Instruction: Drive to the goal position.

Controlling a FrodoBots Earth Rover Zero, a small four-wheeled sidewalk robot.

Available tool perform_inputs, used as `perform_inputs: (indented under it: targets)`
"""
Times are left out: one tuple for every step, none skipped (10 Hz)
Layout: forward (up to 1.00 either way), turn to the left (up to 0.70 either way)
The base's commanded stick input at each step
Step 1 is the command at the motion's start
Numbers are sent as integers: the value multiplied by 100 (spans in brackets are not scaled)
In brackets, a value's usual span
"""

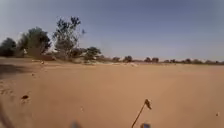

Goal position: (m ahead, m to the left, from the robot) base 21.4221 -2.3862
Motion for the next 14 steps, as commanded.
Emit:
perform_inputs:
  targets:
    - [70,0]
    - [70,0]
    - [70,0]
    - [70,0]
    - [70,0]
    - [70,0]
    - [70,0]
    - [70,0]
    - [70,0]
    - [70,0]
    - [70,-1]
    - [70,-2]
    - [70,-25]
    - [70,-27]
